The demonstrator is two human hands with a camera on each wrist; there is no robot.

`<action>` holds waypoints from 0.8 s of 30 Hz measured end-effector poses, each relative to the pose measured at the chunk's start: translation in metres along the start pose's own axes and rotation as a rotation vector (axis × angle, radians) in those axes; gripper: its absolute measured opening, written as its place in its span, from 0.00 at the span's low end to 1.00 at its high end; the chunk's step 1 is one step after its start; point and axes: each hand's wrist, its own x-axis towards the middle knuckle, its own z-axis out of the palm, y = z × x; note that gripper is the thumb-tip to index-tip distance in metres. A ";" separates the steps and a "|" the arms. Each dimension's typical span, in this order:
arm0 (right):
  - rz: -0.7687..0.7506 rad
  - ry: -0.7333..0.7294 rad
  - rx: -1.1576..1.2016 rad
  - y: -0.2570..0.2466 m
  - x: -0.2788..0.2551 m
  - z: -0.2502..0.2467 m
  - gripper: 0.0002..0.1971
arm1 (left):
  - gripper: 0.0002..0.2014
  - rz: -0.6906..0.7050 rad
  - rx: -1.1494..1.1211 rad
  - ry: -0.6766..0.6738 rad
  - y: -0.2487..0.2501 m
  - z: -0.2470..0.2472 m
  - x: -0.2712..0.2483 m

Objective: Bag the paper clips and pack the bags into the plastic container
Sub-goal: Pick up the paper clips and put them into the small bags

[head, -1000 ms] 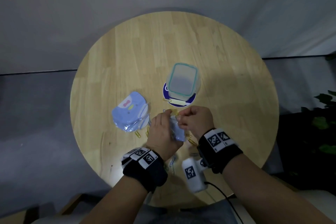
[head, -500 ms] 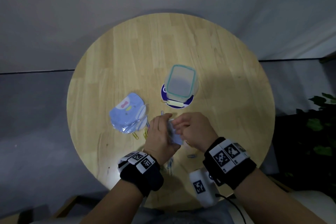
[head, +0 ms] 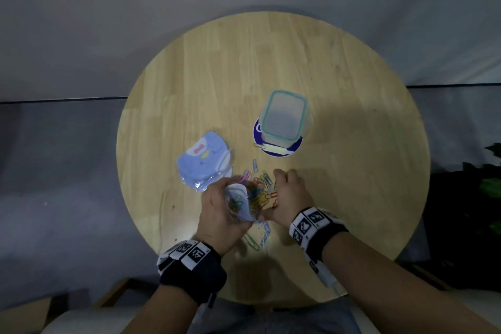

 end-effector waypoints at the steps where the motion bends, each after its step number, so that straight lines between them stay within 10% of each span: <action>1: -0.017 0.028 -0.044 -0.005 0.002 0.003 0.50 | 0.31 0.006 -0.009 -0.009 -0.002 -0.002 0.000; 10: -0.166 0.121 -0.089 -0.022 0.006 0.013 0.14 | 0.37 -0.030 0.030 -0.026 -0.018 0.001 -0.008; 24: -0.003 0.190 0.535 -0.010 -0.016 -0.061 0.07 | 0.46 0.021 0.215 -0.228 -0.030 0.030 0.004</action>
